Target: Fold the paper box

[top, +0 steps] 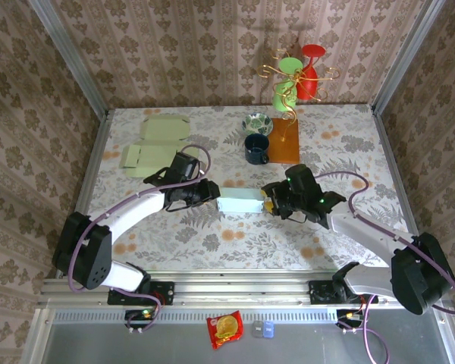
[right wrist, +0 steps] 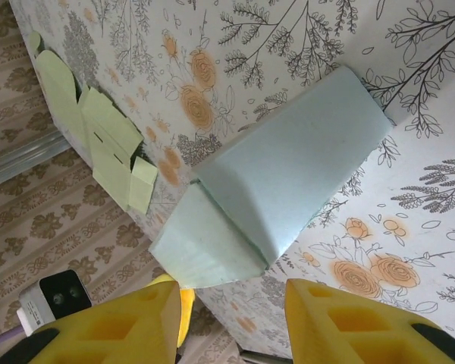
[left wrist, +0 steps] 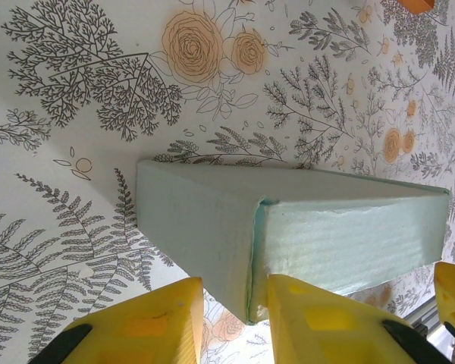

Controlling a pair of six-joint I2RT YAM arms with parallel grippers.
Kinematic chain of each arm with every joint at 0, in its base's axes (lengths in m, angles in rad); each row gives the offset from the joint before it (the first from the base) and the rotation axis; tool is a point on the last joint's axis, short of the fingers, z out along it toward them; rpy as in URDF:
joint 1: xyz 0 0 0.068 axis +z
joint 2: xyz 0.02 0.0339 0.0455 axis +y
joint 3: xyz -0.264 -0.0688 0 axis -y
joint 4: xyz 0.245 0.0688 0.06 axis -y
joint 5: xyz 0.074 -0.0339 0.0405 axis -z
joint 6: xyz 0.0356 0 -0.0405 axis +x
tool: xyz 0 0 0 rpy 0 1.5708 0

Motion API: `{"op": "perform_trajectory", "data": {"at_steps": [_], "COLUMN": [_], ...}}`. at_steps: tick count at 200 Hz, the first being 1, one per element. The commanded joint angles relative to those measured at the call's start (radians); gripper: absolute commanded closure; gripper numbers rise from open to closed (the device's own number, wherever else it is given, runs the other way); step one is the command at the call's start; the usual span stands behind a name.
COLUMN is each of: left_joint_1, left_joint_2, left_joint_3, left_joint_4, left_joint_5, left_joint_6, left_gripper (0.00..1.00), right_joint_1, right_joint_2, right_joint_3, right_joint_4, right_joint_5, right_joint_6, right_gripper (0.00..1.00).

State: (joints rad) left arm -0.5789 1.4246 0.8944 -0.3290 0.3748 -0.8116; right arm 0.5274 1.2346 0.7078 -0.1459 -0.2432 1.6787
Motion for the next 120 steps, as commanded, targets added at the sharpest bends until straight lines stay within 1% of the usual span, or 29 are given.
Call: {"op": "perform_trajectory", "data": {"at_steps": [1, 30, 61, 70, 85, 105, 120], "left_joint_1": [-0.012, -0.016, -0.022, -0.025, -0.029, -0.036, -0.041], "left_joint_2": [0.022, 0.02, 0.014, 0.013, 0.009, 0.002, -0.001], "left_joint_3": [-0.035, -0.037, -0.043, -0.047, -0.05, -0.058, -0.063], "left_joint_4": [-0.067, -0.064, -0.054, -0.048, -0.042, -0.031, -0.024], "left_joint_5": [-0.036, -0.037, -0.039, -0.039, -0.039, -0.04, -0.042], "left_joint_6": [0.02, 0.02, 0.02, 0.022, 0.024, 0.025, 0.023], "left_gripper": [0.72, 0.73, 0.75, 0.75, 0.75, 0.76, 0.76], "right_joint_1": [0.009, 0.009, 0.014, 0.025, 0.05, 0.094, 0.117], "right_joint_2": [0.041, 0.053, 0.02, 0.001, -0.022, -0.016, -0.001], "right_joint_3": [-0.016, -0.034, -0.011, -0.005, 0.006, 0.048, 0.061], "right_joint_4": [0.008, -0.003, -0.051, -0.06, -0.069, -0.147, -0.116], "right_joint_5": [0.009, 0.007, 0.023, 0.05, 0.105, 0.17, 0.224], "right_joint_6": [0.028, 0.05, 0.069, 0.103, 0.197, 0.35, 0.408], "right_gripper": [0.6, 0.63, 0.63, 0.6, 0.52, 0.38, 0.29]}}
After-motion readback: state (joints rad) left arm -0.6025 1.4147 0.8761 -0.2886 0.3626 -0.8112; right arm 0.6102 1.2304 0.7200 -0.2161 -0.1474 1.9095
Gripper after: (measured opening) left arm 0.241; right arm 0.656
